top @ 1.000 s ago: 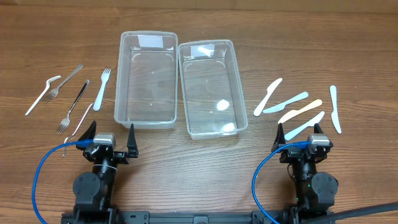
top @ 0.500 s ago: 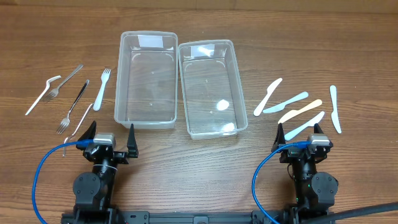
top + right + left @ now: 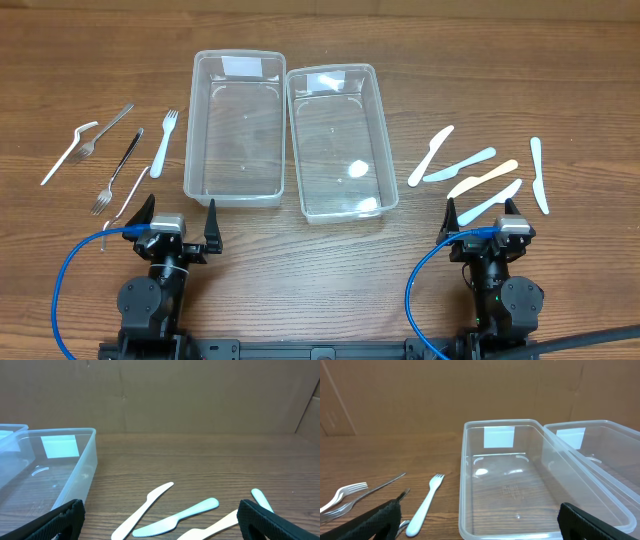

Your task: Pack container

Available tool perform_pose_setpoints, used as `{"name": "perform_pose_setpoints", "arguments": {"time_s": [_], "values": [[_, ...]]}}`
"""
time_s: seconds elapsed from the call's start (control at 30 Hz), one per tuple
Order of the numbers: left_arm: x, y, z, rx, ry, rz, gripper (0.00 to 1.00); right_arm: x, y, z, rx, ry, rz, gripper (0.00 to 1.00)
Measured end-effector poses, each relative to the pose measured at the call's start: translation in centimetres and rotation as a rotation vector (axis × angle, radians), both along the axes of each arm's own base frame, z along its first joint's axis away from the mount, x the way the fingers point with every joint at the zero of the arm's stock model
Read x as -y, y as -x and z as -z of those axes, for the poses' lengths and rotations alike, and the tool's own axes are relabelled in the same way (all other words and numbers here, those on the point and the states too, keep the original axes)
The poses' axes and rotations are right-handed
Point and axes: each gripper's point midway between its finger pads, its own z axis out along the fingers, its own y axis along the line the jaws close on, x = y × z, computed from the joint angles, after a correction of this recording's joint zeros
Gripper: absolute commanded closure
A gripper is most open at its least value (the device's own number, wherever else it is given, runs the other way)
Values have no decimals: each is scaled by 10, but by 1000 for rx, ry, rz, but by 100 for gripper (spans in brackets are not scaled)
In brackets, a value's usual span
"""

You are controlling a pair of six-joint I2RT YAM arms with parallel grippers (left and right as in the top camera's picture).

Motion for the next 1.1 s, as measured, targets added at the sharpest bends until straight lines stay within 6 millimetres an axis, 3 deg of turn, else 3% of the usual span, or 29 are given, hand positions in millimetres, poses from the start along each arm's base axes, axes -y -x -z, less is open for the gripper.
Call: {"name": "perform_pose_setpoints", "arguments": {"time_s": [0.63, 0.97, 1.1], "values": [[0, 0, 0, 0, 0, 0, 0, -2, 0, 0, 0, -14, -10, 0], [-1, 0, -4, 16, 37, -10, 0, -10, 0, 1, -12, -214, -39, 0], [-1, 7, -5, -73, 86, -17, 0, -15, 2, -8, -83, -263, -56, 0]]}}
